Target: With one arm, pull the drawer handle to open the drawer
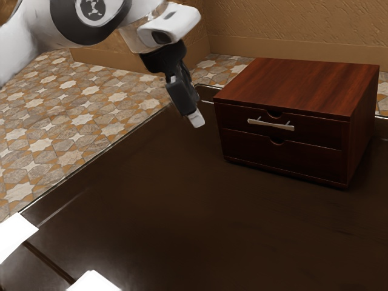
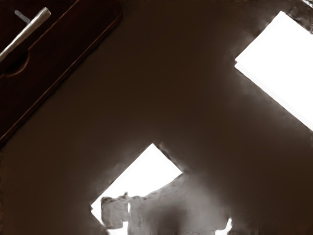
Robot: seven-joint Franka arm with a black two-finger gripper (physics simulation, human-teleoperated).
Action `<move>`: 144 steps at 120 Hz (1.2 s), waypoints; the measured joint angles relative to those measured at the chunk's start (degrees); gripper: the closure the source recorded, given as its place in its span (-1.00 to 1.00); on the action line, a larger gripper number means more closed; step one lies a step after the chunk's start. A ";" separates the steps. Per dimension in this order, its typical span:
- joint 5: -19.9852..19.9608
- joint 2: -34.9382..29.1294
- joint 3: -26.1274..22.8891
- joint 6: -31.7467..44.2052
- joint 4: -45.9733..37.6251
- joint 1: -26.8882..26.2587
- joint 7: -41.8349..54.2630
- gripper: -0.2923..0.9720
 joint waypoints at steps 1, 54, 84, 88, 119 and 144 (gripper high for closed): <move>0.35 0.40 -0.20 0.38 0.03 -0.19 0.67 -0.53; 9.74 13.84 -1.73 14.30 3.53 -3.10 26.27 -0.53; 13.58 19.54 -1.57 17.02 9.78 -4.87 33.35 -0.54; 13.81 20.11 -1.49 17.37 10.04 -4.86 34.09 -0.53; 14.54 23.22 0.55 20.07 10.35 -5.01 38.65 -0.53; 14.61 24.23 0.69 21.88 10.43 -4.97 41.14 -0.53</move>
